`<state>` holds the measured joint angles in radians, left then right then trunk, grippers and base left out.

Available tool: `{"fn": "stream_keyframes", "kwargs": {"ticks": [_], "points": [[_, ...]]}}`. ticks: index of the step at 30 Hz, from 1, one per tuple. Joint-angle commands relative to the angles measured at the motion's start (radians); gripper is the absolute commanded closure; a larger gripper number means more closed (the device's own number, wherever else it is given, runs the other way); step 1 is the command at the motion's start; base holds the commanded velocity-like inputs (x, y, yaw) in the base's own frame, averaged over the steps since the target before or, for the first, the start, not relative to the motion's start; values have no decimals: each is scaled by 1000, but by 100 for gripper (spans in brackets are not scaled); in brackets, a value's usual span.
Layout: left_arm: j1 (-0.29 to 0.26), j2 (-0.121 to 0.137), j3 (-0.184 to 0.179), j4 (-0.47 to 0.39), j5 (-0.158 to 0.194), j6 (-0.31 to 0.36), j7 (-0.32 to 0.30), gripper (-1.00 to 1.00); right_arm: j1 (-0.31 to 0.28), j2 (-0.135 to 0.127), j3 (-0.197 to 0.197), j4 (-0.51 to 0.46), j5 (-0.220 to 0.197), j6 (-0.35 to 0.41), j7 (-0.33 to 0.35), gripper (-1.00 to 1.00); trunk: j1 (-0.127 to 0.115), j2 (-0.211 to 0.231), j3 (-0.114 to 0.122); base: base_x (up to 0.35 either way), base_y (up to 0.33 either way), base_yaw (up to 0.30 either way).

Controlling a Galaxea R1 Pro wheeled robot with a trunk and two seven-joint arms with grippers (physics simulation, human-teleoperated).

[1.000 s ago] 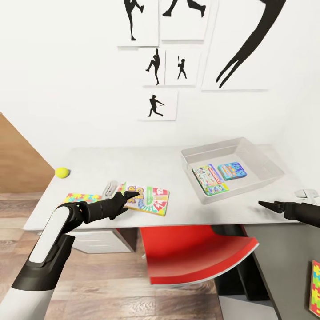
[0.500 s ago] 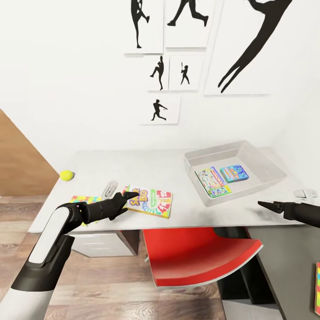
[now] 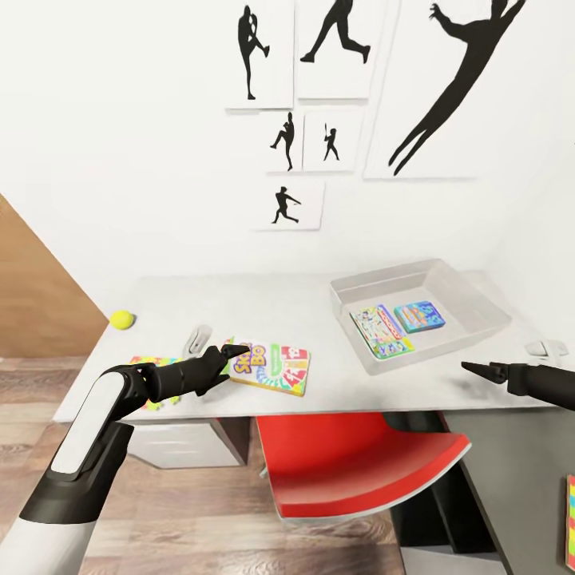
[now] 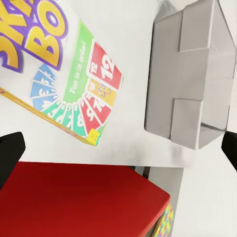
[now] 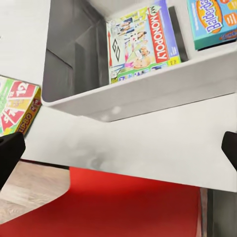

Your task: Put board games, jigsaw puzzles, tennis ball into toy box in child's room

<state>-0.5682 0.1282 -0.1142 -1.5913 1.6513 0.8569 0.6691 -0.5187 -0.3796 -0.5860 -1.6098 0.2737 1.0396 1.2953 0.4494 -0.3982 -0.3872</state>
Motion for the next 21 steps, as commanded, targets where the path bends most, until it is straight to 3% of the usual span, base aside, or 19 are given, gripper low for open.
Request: {"fn": "stream_keyframes", "kwargs": {"ticks": [1, 13, 19, 21], "points": [[-1, 1, -1, -1, 10, -1, 10, -100, -1, 0, -1, -1, 10, 8, 10, -100, 1, -2, 0, 0, 0, 0], [19, 3, 6, 14, 12, -1, 10, -100, -2, 13, 5, 5, 25, 8, -34, -100, 1, -2, 19, 0, 0, 0], [64, 11, 90, 13, 13, 0, -4, -100, -3, 27, 21, 7, 31, 8, -59, -100, 1, -2, 29, 0, 0, 0], [71, 12, 103, 13, 13, 0, -9, -100, -3, 28, 22, 8, 32, 8, -61, -100, 1, -2, 32, 0, 0, 0]]}}
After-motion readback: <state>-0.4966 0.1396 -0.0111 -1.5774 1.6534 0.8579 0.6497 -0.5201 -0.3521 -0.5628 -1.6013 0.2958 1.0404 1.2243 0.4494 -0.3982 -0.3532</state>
